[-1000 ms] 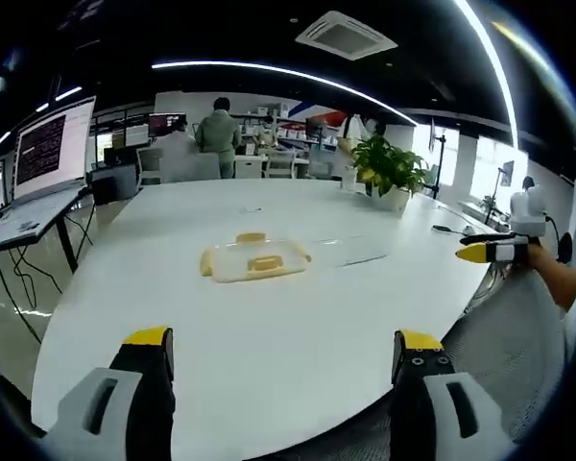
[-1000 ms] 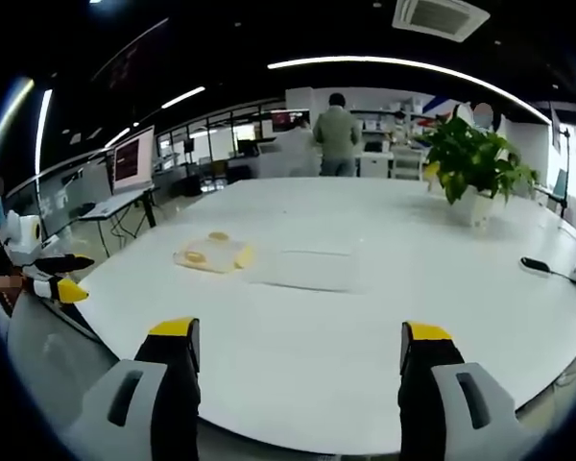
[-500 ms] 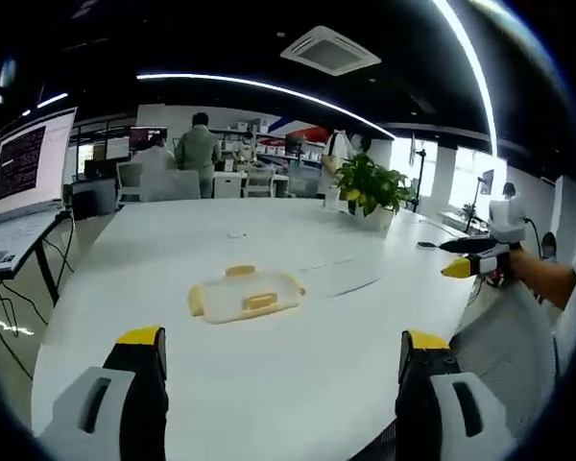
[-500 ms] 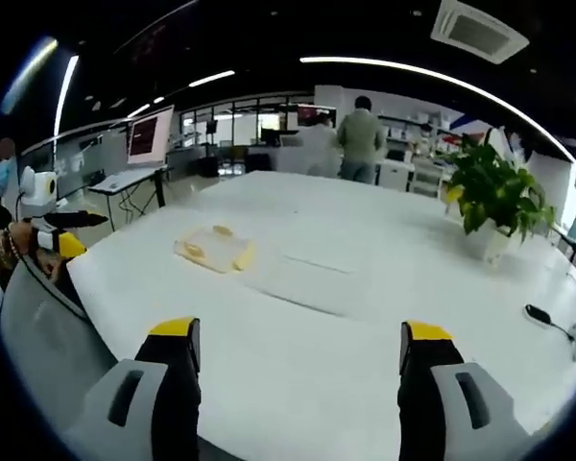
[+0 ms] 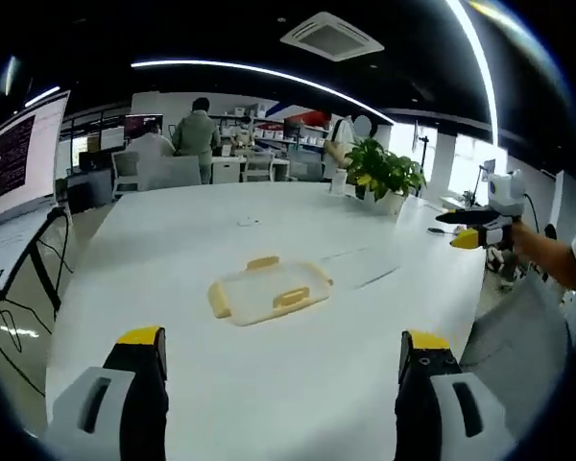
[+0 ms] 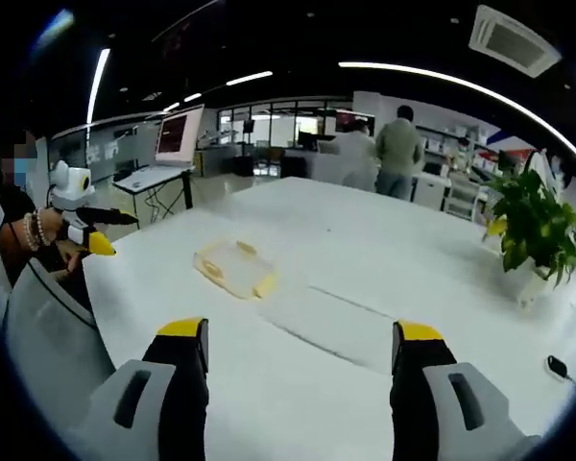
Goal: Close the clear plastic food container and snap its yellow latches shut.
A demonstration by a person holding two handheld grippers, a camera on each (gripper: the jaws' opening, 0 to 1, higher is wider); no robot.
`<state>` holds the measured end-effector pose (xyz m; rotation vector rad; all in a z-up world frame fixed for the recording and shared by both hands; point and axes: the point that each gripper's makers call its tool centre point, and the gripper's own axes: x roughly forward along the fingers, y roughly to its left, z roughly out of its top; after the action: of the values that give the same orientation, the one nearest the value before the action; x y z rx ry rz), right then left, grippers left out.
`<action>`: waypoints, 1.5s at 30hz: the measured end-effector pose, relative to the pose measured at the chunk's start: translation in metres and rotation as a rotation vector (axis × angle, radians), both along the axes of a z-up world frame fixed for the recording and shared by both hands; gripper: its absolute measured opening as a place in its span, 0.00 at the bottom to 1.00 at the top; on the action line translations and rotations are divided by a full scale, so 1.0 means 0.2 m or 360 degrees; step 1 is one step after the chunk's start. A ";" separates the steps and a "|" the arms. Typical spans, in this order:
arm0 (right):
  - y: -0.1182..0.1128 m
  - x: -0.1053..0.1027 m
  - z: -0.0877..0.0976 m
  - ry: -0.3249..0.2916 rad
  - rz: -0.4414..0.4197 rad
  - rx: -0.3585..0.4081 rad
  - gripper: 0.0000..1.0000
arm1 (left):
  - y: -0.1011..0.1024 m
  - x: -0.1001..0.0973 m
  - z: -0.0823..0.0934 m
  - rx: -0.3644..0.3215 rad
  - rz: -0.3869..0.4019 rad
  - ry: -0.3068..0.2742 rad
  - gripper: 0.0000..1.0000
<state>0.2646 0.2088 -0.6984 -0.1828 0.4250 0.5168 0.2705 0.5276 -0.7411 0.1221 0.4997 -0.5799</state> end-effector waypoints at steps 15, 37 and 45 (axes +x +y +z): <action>0.17 0.22 -0.03 -0.0018 0.0261 -0.0193 0.77 | -0.12 0.16 0.02 0.0179 -0.0416 -0.0078 0.99; 0.34 0.39 -0.16 0.0096 0.0631 -0.0397 0.75 | -0.05 0.39 -0.13 0.0541 -0.0786 0.0056 0.99; 0.42 0.45 -0.18 0.0088 0.0775 -0.0515 0.73 | -0.03 0.47 -0.21 0.0723 -0.0922 0.0147 0.91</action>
<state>0.3554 0.2935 -0.7337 -0.5938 0.5194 0.9317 0.3636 0.5213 -0.7835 0.6913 0.6854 -1.0330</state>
